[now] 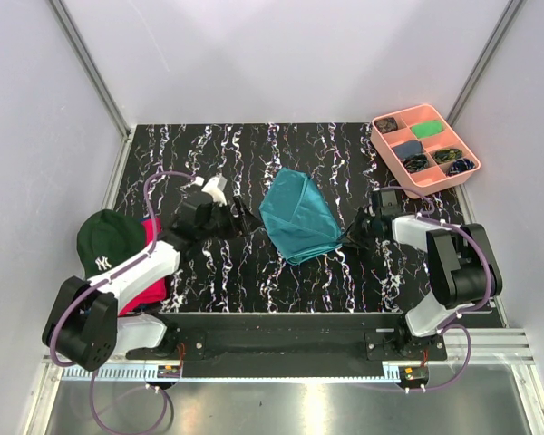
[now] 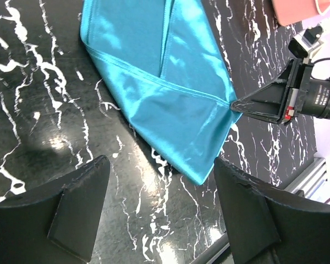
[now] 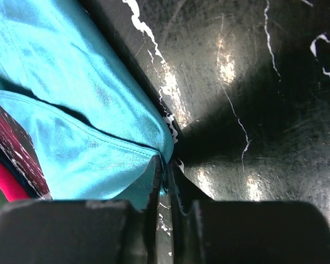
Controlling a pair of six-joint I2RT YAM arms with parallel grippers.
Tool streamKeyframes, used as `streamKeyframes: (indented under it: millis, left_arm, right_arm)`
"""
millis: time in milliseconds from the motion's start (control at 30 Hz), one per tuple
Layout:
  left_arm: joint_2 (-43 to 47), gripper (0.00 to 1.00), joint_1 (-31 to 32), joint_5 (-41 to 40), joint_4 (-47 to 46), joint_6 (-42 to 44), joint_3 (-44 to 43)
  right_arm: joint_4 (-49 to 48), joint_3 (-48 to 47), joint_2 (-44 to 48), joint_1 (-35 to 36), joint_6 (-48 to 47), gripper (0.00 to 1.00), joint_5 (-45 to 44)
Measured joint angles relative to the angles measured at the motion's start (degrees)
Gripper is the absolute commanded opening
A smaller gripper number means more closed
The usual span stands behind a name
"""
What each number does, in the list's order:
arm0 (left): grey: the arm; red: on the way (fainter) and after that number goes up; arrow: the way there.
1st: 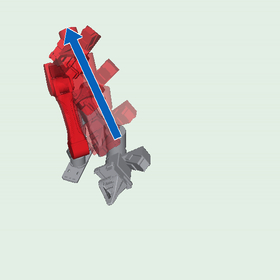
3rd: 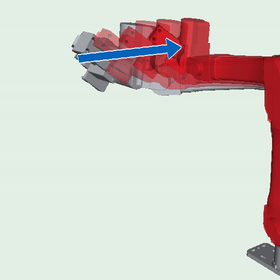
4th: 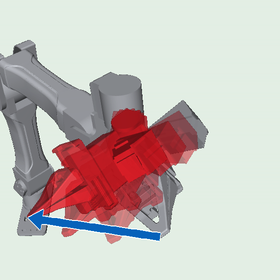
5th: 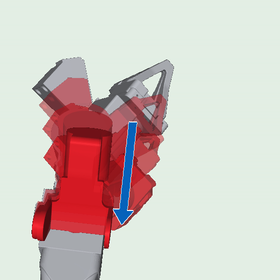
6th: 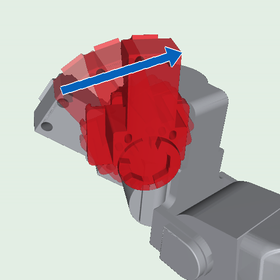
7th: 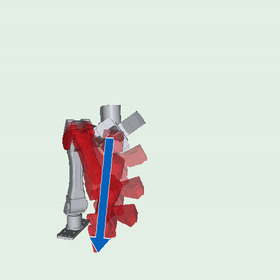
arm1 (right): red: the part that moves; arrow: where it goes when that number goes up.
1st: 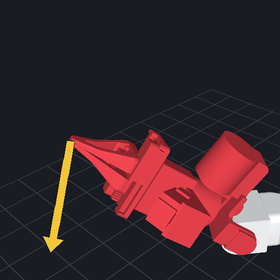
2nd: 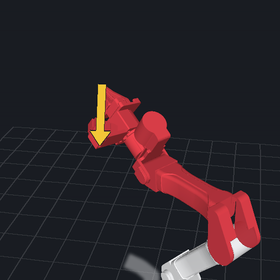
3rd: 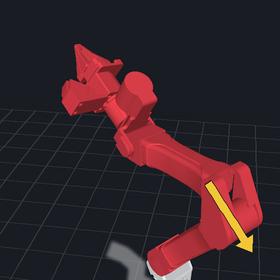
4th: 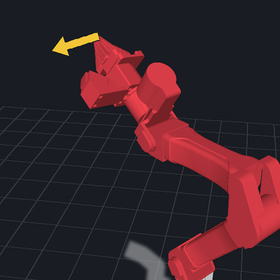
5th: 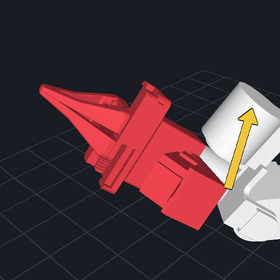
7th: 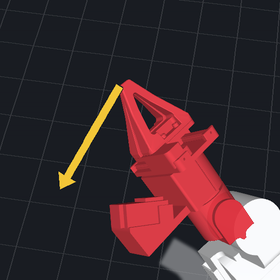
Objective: Fold the napkin, place the utensils inside, and roll it up
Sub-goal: Fold the napkin
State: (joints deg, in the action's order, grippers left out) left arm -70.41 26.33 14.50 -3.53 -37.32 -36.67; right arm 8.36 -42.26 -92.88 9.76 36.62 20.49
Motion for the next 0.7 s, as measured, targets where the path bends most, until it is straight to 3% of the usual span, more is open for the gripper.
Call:
streamKeyframes:
  millis: [67, 233, 467, 700]
  left_arm:
    - [0.2, 0.79, -0.7, 0.4, 0.2, 0.0, 0.5]
    - [0.2, 0.79, -2.2, 0.9, 0.9, 0.4, 1.6]
    - [0.3, 0.73, -3.1, 2.4, 0.1, 0.9, 4.5]
    - [1.3, 0.69, -3.2, 6.8, -6.6, -2.8, 14.7]
  right_arm:
    - [-0.3, 0.3, 0.2, 0.0, 0.8, 0.0, 0.0]
    - [-0.6, 3.5, 3.3, 2.1, 5.5, 0.0, -2.0]
    - [0.4, 10.9, 12.4, 13.4, 19.4, 0.0, -9.2]
    - [-1.4, 16.9, 18.7, 22.9, 33.4, 0.0, -15.2]
